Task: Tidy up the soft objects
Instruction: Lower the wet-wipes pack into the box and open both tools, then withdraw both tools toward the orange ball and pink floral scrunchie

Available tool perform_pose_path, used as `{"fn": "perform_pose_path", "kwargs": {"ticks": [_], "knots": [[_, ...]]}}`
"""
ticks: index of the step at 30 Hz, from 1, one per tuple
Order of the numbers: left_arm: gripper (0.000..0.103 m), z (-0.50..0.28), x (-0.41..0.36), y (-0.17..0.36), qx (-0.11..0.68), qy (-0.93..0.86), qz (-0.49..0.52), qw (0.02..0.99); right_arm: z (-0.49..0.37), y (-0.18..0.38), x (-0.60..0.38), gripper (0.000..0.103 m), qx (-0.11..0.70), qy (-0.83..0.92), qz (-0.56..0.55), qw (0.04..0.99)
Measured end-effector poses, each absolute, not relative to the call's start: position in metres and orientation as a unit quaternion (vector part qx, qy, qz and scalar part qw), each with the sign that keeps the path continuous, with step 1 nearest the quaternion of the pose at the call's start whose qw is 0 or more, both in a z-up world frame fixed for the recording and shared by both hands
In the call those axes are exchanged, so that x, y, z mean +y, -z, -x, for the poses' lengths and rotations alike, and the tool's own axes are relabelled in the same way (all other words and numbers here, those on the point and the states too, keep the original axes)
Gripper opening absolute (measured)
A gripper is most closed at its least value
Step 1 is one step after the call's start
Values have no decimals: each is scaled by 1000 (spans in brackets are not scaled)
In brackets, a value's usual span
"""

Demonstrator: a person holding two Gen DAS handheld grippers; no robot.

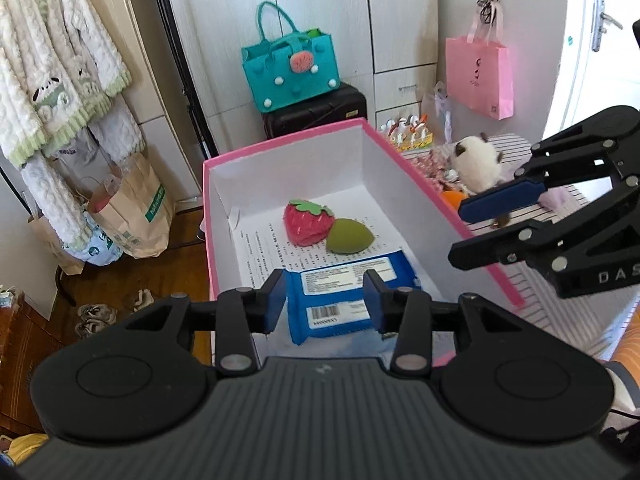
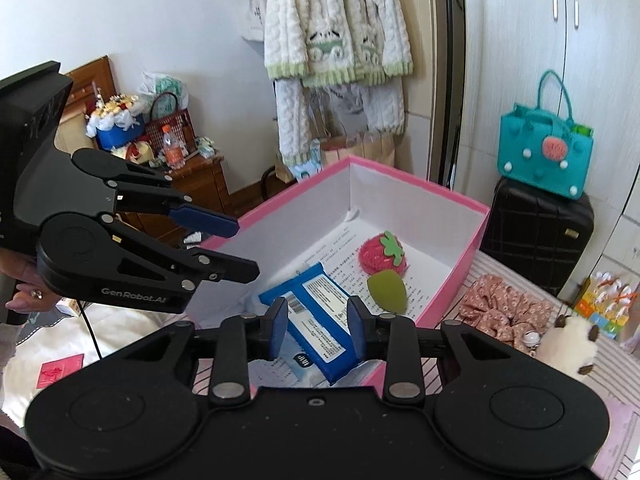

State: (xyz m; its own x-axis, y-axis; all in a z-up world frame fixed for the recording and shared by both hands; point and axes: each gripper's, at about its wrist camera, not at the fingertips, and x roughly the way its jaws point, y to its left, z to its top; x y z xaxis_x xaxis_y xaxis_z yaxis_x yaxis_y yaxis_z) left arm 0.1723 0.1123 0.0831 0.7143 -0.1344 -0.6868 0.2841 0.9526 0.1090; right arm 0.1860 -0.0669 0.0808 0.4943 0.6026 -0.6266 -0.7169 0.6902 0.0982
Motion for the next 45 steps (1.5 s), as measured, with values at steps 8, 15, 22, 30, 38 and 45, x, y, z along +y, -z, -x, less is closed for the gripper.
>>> {"fn": "perform_pose_path", "kwargs": {"ticks": [8, 15, 22, 30, 38, 45], "knots": [[47, -128, 105, -112, 339, 127, -103, 926, -143, -110, -90, 41, 282, -401, 90, 867], [55, -99, 95, -124, 317, 134, -110, 932, -110, -120, -112, 46, 258, -402, 95, 873], [61, -78, 80, -109, 306, 152, -112, 933, -87, -108, -139, 53, 255, -385, 88, 883], [62, -64, 53, -85, 311, 198, -106, 924, -73, -86, -169, 63, 267, -360, 86, 890], [79, -64, 29, -70, 273, 214, -78, 935, -69, -65, -200, 70, 278, -336, 89, 895], [86, -81, 1, -59, 261, 237, -51, 934, -84, -47, -231, 81, 273, -307, 73, 909]]}}
